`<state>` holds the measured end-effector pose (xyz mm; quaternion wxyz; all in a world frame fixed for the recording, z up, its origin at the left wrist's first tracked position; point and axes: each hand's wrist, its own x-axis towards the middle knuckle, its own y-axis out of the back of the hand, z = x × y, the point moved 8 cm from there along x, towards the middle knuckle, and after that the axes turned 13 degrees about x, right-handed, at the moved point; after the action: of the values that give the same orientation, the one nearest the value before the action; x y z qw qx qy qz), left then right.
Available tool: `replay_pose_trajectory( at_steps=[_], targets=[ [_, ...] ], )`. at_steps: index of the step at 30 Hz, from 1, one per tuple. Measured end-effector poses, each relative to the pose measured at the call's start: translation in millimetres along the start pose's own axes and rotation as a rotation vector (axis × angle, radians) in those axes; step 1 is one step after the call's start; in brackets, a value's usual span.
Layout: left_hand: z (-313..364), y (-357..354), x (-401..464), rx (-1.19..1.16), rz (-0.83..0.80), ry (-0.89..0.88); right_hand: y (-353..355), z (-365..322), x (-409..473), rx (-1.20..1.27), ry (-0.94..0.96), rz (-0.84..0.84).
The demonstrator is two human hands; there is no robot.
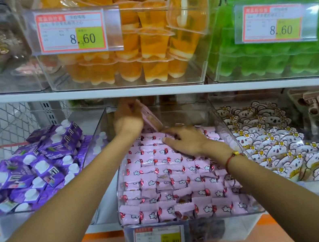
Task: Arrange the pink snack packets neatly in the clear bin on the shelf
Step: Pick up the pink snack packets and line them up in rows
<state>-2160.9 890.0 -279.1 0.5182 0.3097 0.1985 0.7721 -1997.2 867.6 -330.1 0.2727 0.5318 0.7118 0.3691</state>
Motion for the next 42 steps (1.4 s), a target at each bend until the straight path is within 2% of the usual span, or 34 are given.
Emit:
replay_pose_trajectory(
  at_steps=[4, 9, 11, 12, 15, 18, 21, 24, 26, 30, 33, 35, 38, 40, 42],
  targets=[
    [-26, 15, -27, -0.541, -0.019, 0.250, 25, -13, -23, 0.413, 0.060, 0.255],
    [-19, 20, -68, -0.738, -0.183, 0.287, 37, -54, -67, 0.535, 0.354, 0.363],
    [-15, 25, -77, -0.706, -0.218, 0.252, 42, -57, -81, 0.627, 0.383, 0.387],
    [-13, 30, -78, -0.628, -0.222, 0.199, 44, -54, -84, 0.715, 0.336, 0.381],
    [8, 42, -84, -0.219, -0.286, -0.194, 39, -33, -87, 1.040, 0.031, 0.308],
    [23, 41, -97, -0.088, -0.362, -0.431, 29, -25, -89, 1.211, -0.182, 0.178],
    [20, 43, -97, -0.124, -0.352, -0.419, 22, -23, -90, 1.398, -0.281, 0.081],
    [13, 37, -96, -0.165, -0.366, -0.335, 23, -24, -92, 1.484, -0.271, 0.019],
    [10, 33, -96, -0.160, -0.363, -0.305, 26, -27, -90, 1.454, -0.202, 0.037],
    [15, 20, -96, 0.001, -0.437, -0.355, 35, -32, -84, 1.204, -0.072, 0.160],
    [35, 16, -89, -0.046, -0.444, -0.416, 41, -42, -76, 1.056, -0.007, 0.177],
    [51, 16, -82, -0.097, -0.470, -0.453, 43, -46, -68, 0.982, 0.023, 0.195],
    [57, 8, -67, -0.035, -0.484, -0.481, 43, -31, -56, 0.869, -0.004, 0.308],
    [48, 6, -51, -0.058, -0.401, -0.382, 32, -13, -53, 0.634, -0.076, 0.279],
    [43, 2, -40, -0.179, -0.338, -0.281, 11, 3, -53, 0.298, -0.099, 0.137]
  ],
)
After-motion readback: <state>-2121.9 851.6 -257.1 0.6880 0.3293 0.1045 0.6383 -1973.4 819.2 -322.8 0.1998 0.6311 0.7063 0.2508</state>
